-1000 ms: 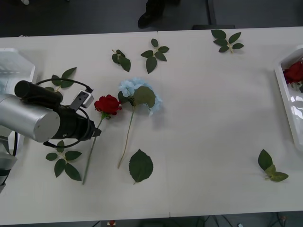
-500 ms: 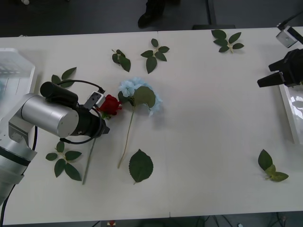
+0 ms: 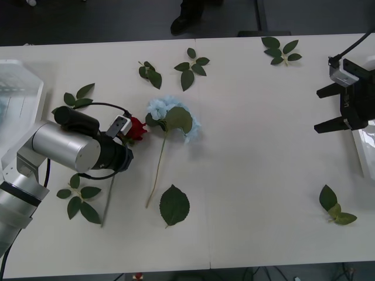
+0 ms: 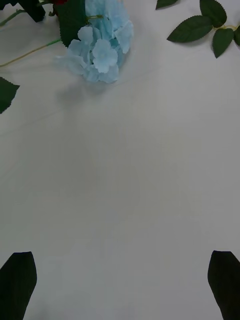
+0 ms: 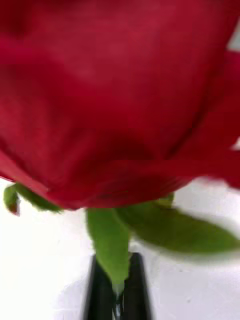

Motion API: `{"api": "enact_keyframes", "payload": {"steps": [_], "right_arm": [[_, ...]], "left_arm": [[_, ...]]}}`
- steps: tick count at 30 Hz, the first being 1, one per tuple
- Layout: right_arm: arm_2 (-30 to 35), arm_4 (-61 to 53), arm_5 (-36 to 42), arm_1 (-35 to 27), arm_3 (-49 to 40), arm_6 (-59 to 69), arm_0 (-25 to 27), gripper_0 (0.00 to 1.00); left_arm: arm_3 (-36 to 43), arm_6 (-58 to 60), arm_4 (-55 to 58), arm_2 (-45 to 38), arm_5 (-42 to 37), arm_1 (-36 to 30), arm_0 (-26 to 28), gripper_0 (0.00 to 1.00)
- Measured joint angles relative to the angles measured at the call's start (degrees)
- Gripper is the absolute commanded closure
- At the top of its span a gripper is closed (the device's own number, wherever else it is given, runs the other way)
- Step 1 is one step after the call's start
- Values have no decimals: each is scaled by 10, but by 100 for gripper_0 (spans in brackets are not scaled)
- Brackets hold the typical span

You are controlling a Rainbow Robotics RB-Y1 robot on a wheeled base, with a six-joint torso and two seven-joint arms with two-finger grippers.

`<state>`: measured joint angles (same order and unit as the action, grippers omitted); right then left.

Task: Place the red flowers into the right box and the blue flowers into the left box. If a person shows an open palm, hand one flower to the person first, then continue sorting.

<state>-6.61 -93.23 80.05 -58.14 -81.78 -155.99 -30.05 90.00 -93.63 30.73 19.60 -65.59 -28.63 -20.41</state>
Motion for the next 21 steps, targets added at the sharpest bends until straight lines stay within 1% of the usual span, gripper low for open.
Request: {"api": "enact_keyframes", "payload": {"steps": [5, 8, 11, 16, 21], "right_arm": [[0, -24, -3, -3, -4, 1, 21, 0], [0, -37, -19, -4, -24, 1, 37, 0], [0, -45, -24, -8, -50, 1, 49, 0], [0, -46, -27, -10, -78, 1, 52, 0], [0, -46, -30, -10, -87, 1, 52, 0]], "left_arm": [[12, 0, 24, -1, -1, -2, -6, 100], [47, 0, 67, -10, -10, -11, -6, 100], [99, 0, 125, -32, -33, -28, -5, 100], [199, 0, 281, -120, -60, -61, -3, 100], [237, 0, 432, -218, -60, -66, 2, 100]]}}
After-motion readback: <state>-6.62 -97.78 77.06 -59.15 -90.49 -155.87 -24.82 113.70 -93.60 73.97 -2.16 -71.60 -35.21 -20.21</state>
